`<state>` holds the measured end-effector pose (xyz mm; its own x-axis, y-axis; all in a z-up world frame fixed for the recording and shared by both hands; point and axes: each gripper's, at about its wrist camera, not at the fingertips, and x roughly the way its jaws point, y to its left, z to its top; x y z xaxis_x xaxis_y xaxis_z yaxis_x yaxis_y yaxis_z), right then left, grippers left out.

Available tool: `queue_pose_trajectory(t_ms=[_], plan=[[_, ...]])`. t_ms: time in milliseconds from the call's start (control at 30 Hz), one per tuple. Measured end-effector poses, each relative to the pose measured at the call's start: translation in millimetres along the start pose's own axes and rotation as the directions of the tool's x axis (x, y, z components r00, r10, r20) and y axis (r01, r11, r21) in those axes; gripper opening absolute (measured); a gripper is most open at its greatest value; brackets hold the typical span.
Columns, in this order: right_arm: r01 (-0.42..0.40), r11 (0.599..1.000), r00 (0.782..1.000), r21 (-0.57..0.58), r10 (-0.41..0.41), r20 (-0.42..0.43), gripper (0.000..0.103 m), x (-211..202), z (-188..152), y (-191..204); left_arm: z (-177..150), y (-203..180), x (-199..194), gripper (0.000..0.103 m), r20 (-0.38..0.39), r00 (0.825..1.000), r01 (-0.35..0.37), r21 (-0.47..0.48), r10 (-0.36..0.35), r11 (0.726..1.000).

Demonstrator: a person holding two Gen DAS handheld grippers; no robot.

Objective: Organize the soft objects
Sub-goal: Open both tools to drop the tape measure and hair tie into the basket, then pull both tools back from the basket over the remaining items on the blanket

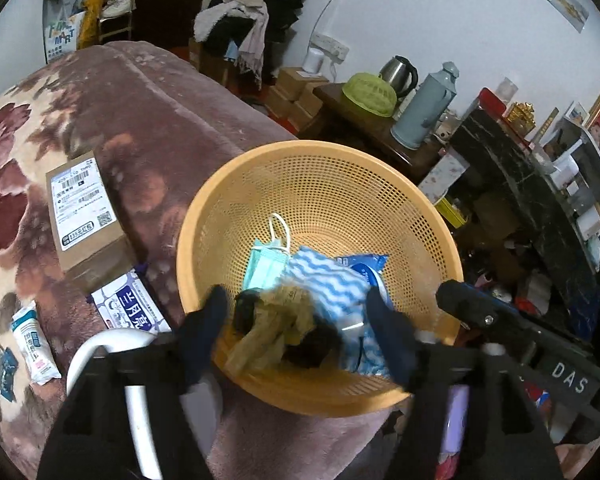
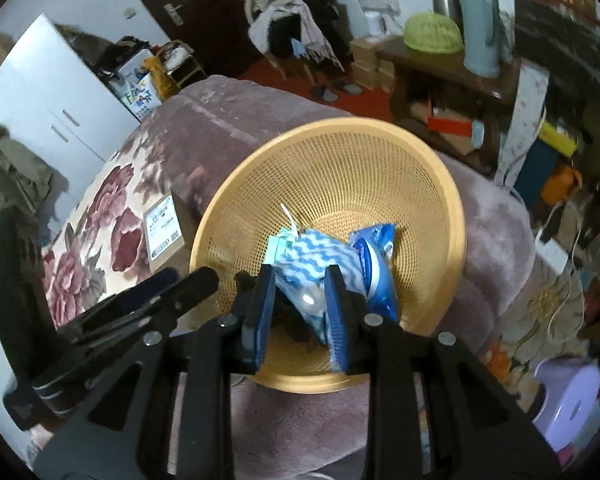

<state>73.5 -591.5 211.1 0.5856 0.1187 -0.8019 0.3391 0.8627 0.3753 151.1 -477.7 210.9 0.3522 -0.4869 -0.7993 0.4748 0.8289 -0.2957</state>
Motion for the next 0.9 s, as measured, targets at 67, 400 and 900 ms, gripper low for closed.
queue_pose_trajectory(t_ms=[67,400,900], plan=[[0.024,1.000,1.000,0.000,-0.024,0.005,0.032,-1,-1,-1,-1,3,-3,0.083,0.005,1.000,-0.020,0.002,0.020,1.000],[0.066,0.998,0.998,-0.016,-0.066,0.010,0.095,-6,-13,4,-11,16,-26,0.102,0.054,0.989,-0.142,0.030,0.140,0.989],[0.099,0.992,0.995,-0.083,-0.100,-0.012,0.103,-8,-35,31,-35,50,-61,0.102,0.067,0.982,-0.174,-0.018,0.174,0.985]])
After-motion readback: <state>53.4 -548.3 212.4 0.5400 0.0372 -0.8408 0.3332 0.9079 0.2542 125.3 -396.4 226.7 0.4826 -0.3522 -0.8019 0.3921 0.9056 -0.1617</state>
